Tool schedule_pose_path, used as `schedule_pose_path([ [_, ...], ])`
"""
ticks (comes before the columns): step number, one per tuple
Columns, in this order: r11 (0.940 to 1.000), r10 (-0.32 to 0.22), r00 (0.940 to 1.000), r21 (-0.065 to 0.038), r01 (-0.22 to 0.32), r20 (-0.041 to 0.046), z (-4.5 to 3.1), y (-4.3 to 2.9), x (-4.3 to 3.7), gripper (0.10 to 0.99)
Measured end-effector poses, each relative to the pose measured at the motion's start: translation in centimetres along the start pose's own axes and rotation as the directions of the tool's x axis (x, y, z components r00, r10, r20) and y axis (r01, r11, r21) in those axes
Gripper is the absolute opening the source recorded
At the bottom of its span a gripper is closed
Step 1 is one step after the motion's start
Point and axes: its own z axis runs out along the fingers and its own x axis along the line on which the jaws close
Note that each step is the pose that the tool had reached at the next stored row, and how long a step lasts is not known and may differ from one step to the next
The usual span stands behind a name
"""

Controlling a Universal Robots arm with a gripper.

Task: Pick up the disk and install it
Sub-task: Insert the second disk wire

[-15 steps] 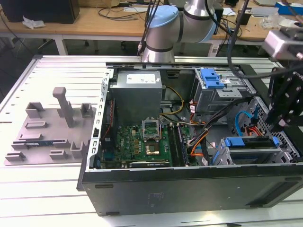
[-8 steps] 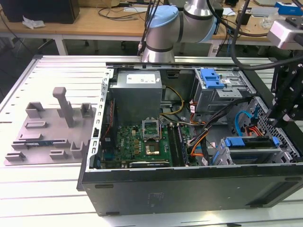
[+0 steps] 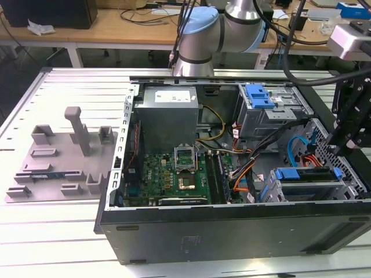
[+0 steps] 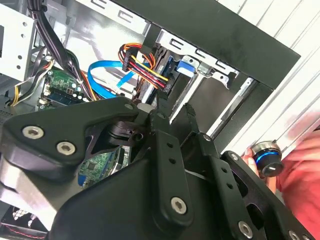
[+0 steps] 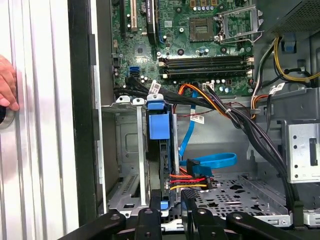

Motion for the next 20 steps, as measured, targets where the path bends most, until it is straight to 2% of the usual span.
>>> schedule_pose_path([
  [4, 1.0, 0.0, 1.0, 0.0, 0.0, -0.0001, -0.01, 0.0, 0.0, 0.302],
  [5, 1.0, 0.0, 1.0, 0.0, 0.0, -0.0067, -0.04, 0.01, -0.13, 0.302],
  [6, 1.0, 0.0, 0.9997, 0.001, 0.0, -0.0227, -0.04, 0.02, -0.52, 0.302],
  [7, 1.0, 0.0, 0.9995, 0.002, 0.0, -0.032, -0.06, 0.04, -0.82, 0.302],
  [9, 1.0, 0.001, 0.9991, 0.002, 0.0, -0.0435, -0.08, 0.08, -1.51, 0.302],
  [12, 1.0, 0.001, 0.9989, 0.003, 0.0, -0.0463, -0.09, 0.13, -2.41, 0.302],
  [18, 1.0, 0.0, 0.9988, 0.003, 0.0, -0.0499, 0.27, 0.19, -2.97, 0.302],
  [20, 1.0, 0.001, 0.9986, 0.003, -0.001, -0.0535, 0.43, 0.39, -3.05, 0.302],
])
